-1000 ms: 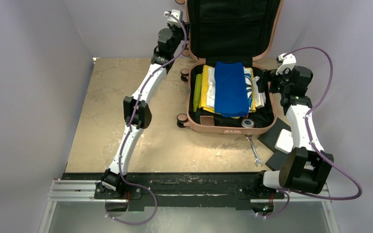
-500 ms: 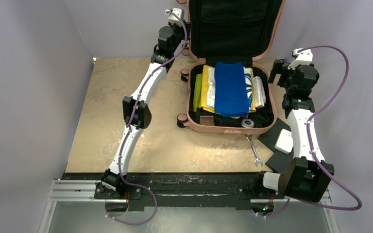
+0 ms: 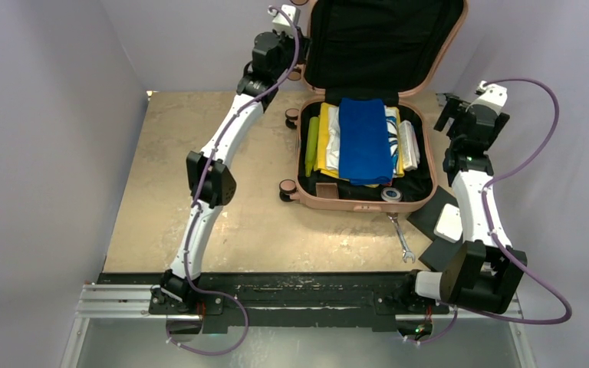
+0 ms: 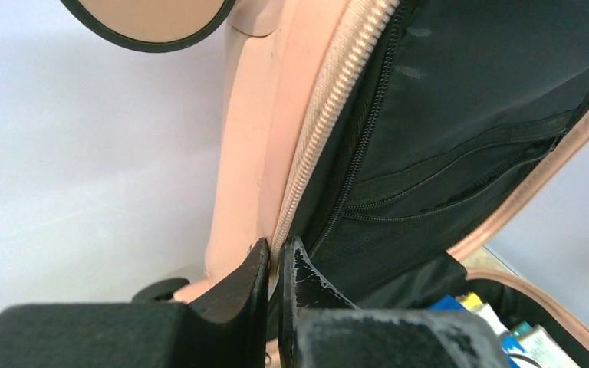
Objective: Pack the luggage
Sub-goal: Close the luggage at the center of the board.
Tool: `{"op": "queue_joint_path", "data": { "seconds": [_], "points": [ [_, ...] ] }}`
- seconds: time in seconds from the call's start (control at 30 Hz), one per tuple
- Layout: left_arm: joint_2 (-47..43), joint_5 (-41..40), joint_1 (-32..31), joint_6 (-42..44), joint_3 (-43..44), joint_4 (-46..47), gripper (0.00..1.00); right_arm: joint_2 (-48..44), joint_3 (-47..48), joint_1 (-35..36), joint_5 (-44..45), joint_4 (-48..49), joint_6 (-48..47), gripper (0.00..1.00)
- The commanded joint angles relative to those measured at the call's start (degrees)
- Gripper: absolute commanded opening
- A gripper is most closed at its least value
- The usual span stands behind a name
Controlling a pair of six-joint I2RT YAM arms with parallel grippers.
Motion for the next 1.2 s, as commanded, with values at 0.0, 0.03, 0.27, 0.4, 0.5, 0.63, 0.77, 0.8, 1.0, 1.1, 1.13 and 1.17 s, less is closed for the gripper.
{"op": "queue_joint_path", "data": {
  "seconds": [0.0, 0.03, 0.27, 0.4, 0.5, 0.63, 0.77, 0.8, 1.0, 1.1, 1.13, 1.17],
  "points": [
    [-10.64, 3.99, -2.67, -3.02, -4.39, -1.7, 0.0, -1.27, -0.29, 0.05, 13.01, 2.35, 4.45, 0.99],
    [-12.55, 3.46, -2.59, -2.91, -6.43, -2.89, 0.0, -1.59, -0.94, 0.05, 14.76, 2.63, 4.6, 0.99],
    [-24.07, 1.36, -2.49, -3.24, -24.25, -8.73, 0.0, -1.21, -2.01, 0.11, 17.34, 1.29, 2.81, 0.99],
    [-30.15, 3.51, -2.48, -4.16, -33.67, -9.39, 0.0, 0.11, -1.25, 0.0, 17.84, -0.75, 3.69, 0.99],
    [-34.73, 4.91, -2.74, -4.75, -40.33, -9.65, 0.0, 0.46, -1.51, -0.16, 18.22, -0.88, 4.04, 0.99],
    [-40.49, 5.18, -3.26, -4.69, -48.94, -10.48, 0.0, 0.17, -1.84, -1.04, 18.79, -1.5, 4.03, 0.99],
    [-45.32, 5.56, -3.5, -5.54, -56.96, -11.15, 0.0, -0.41, -1.54, -2.56, 20.62, -2.52, 3.42, 0.99],
    [-46.14, 5.65, -3.59, -5.52, -58.66, -11.27, 0.0, -0.78, -1.61, -2.97, 20.73, -2.63, 3.32, 0.99],
    [-49.57, 4.49, -3.64, -4.69, -66.09, -12.57, 0.0, -5.11, -4.97, -4.05, 18.98, -1.39, 0.73, 0.99],
    [-50.59, 5.94, -3.64, -4.29, -68.84, -13.29, 0.01, -6.35, -6.69, -4.01, 16.65, -1.24, -0.51, 0.99],
    [-50.99, 6.92, -3.68, -4.26, -69.86, -13.39, 0.04, -6.42, -7.09, -4.07, 15.87, -1.24, -0.82, 0.99],
    [-51.39, 7.56, -3.72, -4.19, -71.0, -13.62, 0.08, -6.28, -7.37, -4.08, 15.32, -1.28, -1.02, 0.99]
  ]
}}
